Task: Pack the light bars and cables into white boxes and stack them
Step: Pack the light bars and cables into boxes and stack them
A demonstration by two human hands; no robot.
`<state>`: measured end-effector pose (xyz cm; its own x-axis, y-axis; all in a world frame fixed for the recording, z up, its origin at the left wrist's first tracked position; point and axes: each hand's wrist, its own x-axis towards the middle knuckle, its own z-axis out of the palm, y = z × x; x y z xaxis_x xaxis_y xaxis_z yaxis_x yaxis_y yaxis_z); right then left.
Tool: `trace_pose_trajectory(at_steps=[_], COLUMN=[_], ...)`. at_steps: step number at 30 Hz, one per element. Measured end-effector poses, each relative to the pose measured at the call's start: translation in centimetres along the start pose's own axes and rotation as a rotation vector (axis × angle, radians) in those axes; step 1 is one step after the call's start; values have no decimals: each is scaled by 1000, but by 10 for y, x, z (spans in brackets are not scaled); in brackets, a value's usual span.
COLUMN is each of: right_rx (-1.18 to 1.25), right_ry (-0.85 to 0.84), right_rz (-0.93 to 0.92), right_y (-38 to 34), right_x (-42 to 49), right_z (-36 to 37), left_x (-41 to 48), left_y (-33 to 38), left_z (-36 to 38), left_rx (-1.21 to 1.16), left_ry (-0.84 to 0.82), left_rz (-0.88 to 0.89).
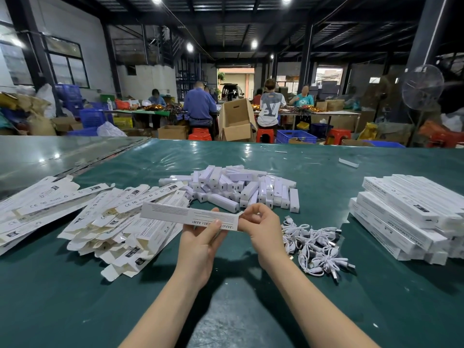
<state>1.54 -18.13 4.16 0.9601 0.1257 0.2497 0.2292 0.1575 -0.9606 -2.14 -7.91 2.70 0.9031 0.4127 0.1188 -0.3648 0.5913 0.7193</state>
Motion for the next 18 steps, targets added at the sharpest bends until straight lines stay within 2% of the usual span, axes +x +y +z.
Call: trace_pose_trajectory(at_steps=[3,6,8,10,18], right_rx=[119,-79,-316,-434,-503], right_ry=[-135,-204,-128,-25,166], right_rz=[90,10,-131,-230,-283], right_y=[-1,1,1,2,8], right_x=[1,-2,-6,-6,-9], right_z=[2,1,2,2,5], left_x=[4,5,3,2,-1], left_y=[6,9,7,6,5], left_z=[-4,-5,-3,-1,2], left_rx=[-37,-51,-33,-23,-38], left_ry=[55,60,39,29,43], left_rz=[-11,-53,-59,-62,-54])
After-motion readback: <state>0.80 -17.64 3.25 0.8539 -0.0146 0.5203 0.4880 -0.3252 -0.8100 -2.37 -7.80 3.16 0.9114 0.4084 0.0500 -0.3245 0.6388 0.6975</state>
